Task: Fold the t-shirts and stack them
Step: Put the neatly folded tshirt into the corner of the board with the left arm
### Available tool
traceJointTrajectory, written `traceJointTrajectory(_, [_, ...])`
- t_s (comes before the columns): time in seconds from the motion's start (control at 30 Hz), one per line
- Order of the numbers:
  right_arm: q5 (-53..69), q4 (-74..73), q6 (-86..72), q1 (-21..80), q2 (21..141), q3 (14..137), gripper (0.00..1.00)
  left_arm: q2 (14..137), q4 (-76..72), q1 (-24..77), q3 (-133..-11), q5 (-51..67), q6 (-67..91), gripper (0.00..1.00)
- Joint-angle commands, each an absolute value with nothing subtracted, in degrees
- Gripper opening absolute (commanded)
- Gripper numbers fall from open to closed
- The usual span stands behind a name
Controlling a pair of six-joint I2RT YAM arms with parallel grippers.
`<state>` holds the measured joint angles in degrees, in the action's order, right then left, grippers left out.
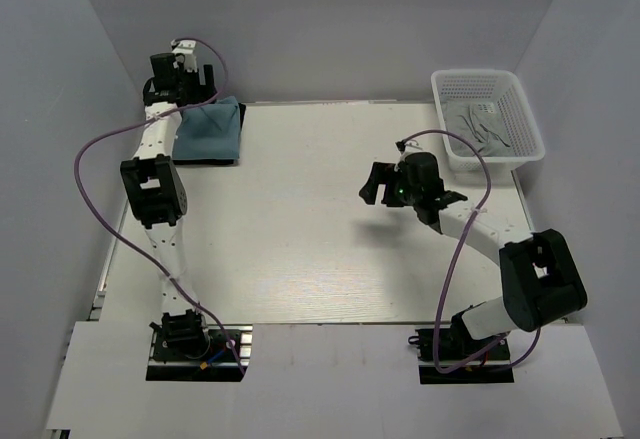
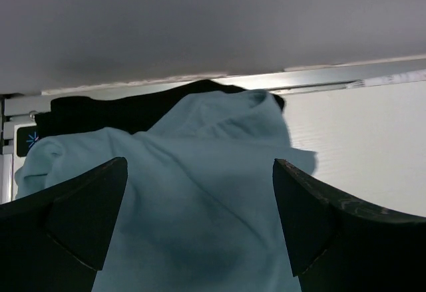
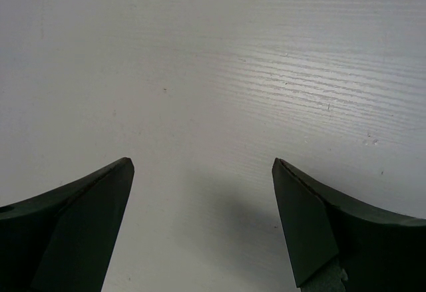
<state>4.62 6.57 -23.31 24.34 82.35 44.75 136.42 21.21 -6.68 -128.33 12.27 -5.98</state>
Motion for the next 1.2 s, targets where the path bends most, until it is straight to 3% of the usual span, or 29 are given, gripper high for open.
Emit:
traceJointTrajectory(0.0, [1.6, 6.9, -22.2, 24.0, 83.2, 48.0, 0.9, 138.7, 19.2, -8.9, -130.6, 14.0, -5.9, 1.0])
traceJointTrajectory(0.27, [1.1, 5.7, -22.4, 24.0, 85.6, 50.6, 0.9, 143.9, 16.0, -12.3, -131.8, 12.8, -5.3, 1.0])
traceJointTrajectory(0.83, [5.0, 3.8, -22.5, 24.4, 92.1, 55.2, 0.9, 148.5, 12.5, -16.5, -131.8, 24.1, -2.8, 1.0])
traceJointTrajectory(1.07, [5.6, 4.0, -21.1, 24.5, 86.1, 52.9, 0.9, 138.3, 15.9, -16.5, -131.8, 16.5, 0.9, 1.0])
traceJointTrajectory(1.17, [6.6, 3.6, -20.0, 24.4, 83.7, 51.7, 0.9, 129.1, 18.6, -15.6, -126.0, 10.7, 3.5, 1.0])
